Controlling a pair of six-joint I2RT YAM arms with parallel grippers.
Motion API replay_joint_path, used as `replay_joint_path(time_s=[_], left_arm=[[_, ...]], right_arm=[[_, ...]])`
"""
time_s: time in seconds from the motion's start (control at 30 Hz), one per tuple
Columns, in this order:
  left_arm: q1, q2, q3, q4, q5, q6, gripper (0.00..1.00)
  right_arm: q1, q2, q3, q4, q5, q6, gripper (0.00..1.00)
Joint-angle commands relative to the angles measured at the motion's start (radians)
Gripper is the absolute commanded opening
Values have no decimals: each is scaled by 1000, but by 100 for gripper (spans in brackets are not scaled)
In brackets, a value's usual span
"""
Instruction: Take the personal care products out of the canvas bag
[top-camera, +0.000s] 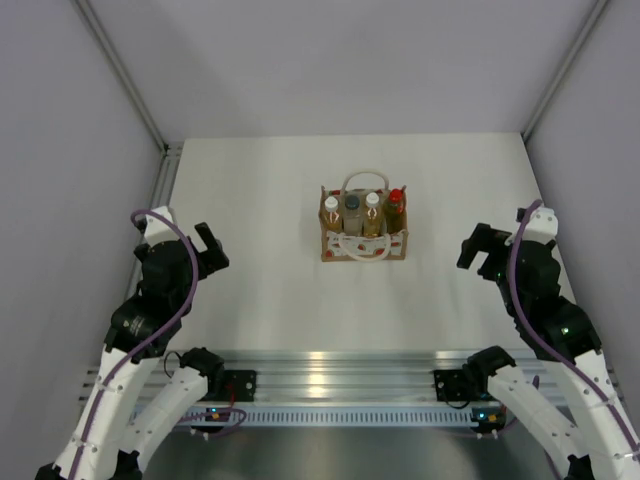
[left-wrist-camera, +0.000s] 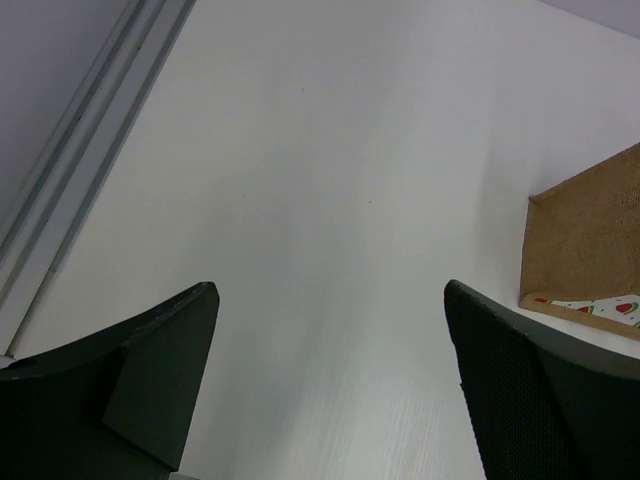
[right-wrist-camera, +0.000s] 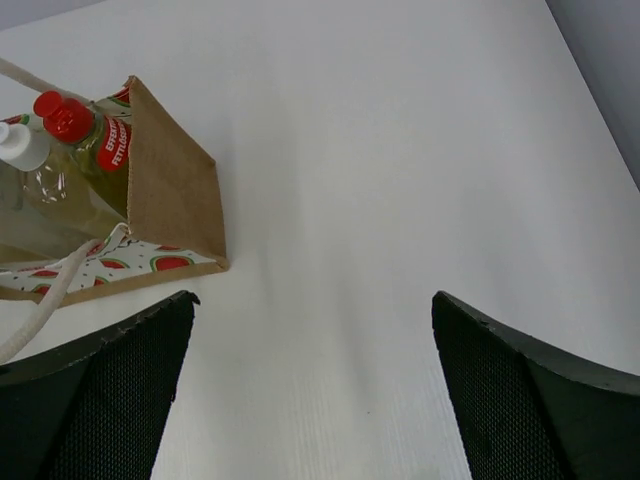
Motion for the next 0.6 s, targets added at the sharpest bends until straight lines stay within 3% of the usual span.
replay_joint_path(time_s=[0.0,0.3,0.57], left_arm=[[5,-1,-8,15,-4,-7,98],[5,0,4,13,-3,-59,99],[5,52,17,74,259,-306,99]], right_arm=[[4,-13,1,23,25,12,99],[3,-21,-19,55,-46,17,99],[4,22,3,64,-98,-1,99]])
